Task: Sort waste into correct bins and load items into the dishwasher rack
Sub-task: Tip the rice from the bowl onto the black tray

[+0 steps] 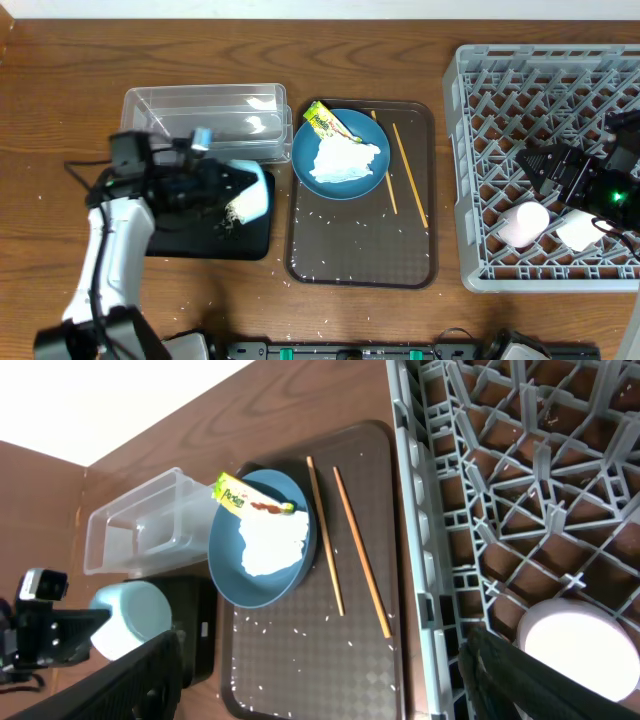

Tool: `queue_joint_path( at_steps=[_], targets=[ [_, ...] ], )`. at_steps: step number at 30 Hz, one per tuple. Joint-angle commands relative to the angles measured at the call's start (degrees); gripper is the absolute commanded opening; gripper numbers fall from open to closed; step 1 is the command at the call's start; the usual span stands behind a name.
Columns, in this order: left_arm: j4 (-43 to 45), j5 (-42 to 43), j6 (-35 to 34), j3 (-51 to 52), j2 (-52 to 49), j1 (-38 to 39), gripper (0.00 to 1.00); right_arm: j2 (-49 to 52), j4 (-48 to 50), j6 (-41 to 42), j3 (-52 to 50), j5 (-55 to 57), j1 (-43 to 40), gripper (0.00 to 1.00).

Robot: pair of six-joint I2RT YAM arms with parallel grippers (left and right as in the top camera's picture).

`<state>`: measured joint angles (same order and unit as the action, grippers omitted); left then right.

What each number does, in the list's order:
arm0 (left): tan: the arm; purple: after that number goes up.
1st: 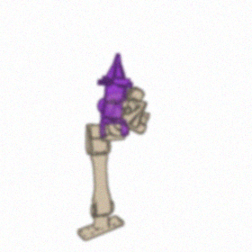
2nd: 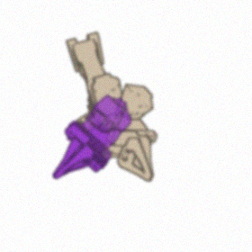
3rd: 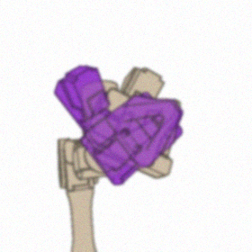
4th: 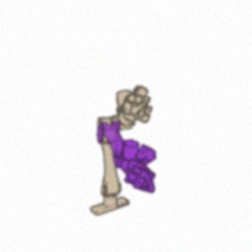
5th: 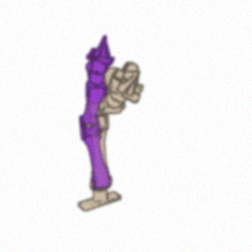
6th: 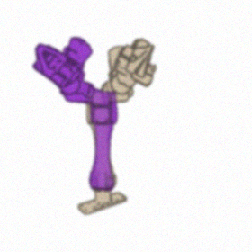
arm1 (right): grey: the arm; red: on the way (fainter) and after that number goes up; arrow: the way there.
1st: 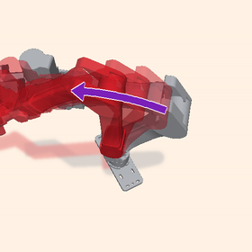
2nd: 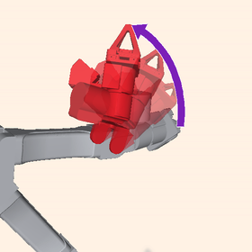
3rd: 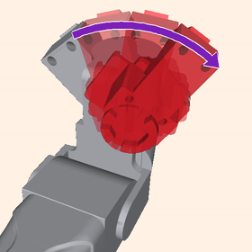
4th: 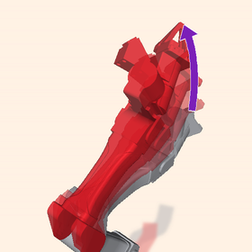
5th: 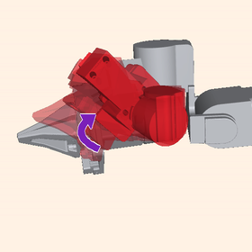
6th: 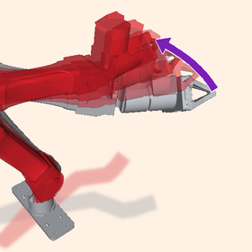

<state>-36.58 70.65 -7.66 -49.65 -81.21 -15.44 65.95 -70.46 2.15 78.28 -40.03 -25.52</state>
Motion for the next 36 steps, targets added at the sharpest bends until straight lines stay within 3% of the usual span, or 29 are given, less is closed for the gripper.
queue_joint_path(
  at_steps=[1,6,19,22,24,27,30,32,34,36],
  targets=[
    [1.3,19.5,10.2,3.5,-3.6,-5.4,0.06,-0.1,0.0,0.6,0.4,-0.3,0.5,0.86],
    [1.3,19.5,12.2,5.8,-8.9,-9.8,0.06,-0.1,-0.1,0.8,0.4,-0.3,0.5,0.86],
    [1.3,19.5,13.0,6.1,-10.8,-10.3,0.06,-0.1,0.0,1.0,0.4,-0.3,0.5,0.86],
    [2.6,17.3,18.0,6.1,-10.9,-10.3,0.06,-0.1,0.0,1.0,0.4,-0.3,0.5,0.87],
    [4.1,12.0,13.7,6.1,-11.3,-10.3,0.06,-0.1,0.0,1.0,0.4,-0.3,0.5,0.87],
    [4.1,19.5,5.9,5.4,-11.3,-10.3,0.06,-0.1,-0.3,1.0,0.4,-0.3,0.5,0.87],
    [5.0,16.9,12.5,5.4,-10.4,-10.3,0.06,-0.1,-0.3,1.0,0.4,-0.3,0.5,0.87],
    [4.8,8.6,7.9,5.5,-10.8,-10.2,0.06,-0.1,-0.3,1.0,0.4,-0.3,0.5,0.87],
    [5.4,19.5,6.3,5.5,-11.1,-10.2,0.06,-0.1,-0.3,1.0,0.4,-0.3,0.5,0.87],
    [5.4,19.5,5.7,4.9,-10.4,-10.1,0.06,-0.1,-0.3,1.0,0.4,-0.3,0.5,0.87]
  ],
)
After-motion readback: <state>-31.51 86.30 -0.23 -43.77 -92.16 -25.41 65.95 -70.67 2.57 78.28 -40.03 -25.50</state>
